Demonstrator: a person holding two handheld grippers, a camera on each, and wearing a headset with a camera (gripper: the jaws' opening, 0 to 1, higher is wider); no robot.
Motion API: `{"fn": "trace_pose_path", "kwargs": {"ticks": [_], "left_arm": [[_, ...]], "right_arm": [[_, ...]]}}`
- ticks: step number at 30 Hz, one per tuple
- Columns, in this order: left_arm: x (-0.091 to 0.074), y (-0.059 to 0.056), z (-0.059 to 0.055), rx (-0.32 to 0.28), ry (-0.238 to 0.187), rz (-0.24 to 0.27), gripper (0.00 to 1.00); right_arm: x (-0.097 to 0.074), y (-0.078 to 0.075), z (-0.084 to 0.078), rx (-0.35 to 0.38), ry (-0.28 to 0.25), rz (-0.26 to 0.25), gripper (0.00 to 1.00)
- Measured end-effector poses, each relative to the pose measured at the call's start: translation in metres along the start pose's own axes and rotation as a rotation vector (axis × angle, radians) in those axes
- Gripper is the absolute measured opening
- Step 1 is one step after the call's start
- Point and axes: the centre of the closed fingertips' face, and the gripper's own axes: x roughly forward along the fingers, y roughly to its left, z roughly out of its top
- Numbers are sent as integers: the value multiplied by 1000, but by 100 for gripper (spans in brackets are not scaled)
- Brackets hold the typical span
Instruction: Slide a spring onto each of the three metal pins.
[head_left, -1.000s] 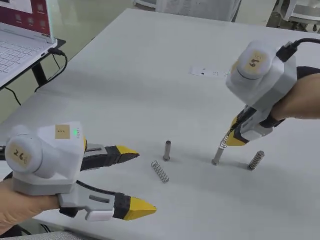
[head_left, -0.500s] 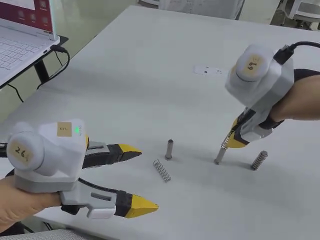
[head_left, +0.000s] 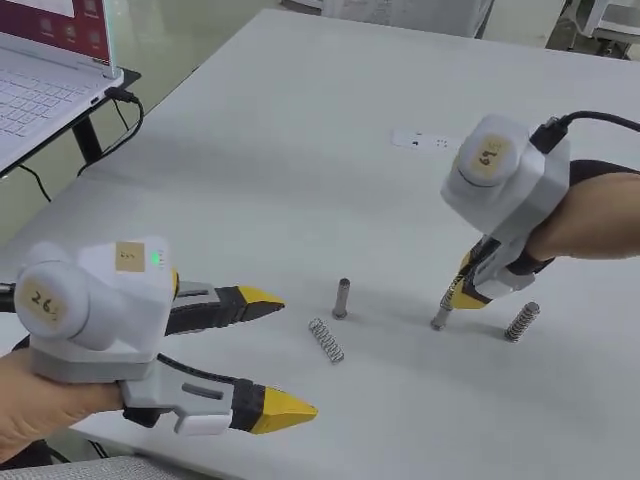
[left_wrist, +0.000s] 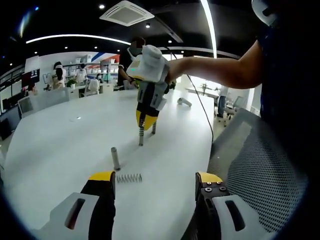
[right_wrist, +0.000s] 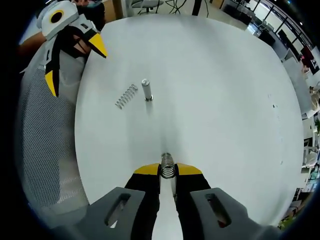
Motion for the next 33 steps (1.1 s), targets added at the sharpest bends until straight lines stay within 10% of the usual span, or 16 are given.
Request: {"fn": "trace_pose_path", "kwargs": {"ticks": [33], "left_arm": [[-1, -1, 0, 3, 1, -4, 58]], "right_arm": [[26, 7, -4, 58, -32, -14, 17]]}}
